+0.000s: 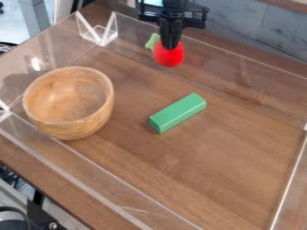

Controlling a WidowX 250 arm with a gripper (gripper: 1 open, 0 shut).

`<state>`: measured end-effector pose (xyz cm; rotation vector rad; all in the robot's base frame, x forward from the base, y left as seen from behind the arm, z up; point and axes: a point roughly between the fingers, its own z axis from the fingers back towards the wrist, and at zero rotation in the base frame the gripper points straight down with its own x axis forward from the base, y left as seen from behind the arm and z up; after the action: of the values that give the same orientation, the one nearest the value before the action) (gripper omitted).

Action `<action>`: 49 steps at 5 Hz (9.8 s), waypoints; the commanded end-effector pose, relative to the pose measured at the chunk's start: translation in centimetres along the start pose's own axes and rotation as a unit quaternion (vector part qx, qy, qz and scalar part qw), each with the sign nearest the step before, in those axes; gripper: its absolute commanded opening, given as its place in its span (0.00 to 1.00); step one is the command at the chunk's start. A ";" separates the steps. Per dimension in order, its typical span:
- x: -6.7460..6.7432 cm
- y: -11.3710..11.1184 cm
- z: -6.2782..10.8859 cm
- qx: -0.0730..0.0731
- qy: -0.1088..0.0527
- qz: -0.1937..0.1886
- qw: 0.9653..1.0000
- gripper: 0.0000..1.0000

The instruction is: Move the red fruit to the left

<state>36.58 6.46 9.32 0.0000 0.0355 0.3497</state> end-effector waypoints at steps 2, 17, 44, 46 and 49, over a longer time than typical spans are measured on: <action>0.1 0.6 1.9 -0.009 -0.024 -0.042 0.999 0.00; -0.6 8.4 -2.2 0.039 0.085 0.066 0.993 0.00; -2.0 6.5 -4.4 -0.032 0.196 -0.121 0.973 1.00; -2.7 5.9 -1.1 -0.066 0.166 -0.150 0.973 1.00; -6.6 1.1 6.0 -0.100 0.111 -0.223 0.963 1.00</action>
<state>30.35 5.34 13.56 -0.2595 0.2745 -0.0871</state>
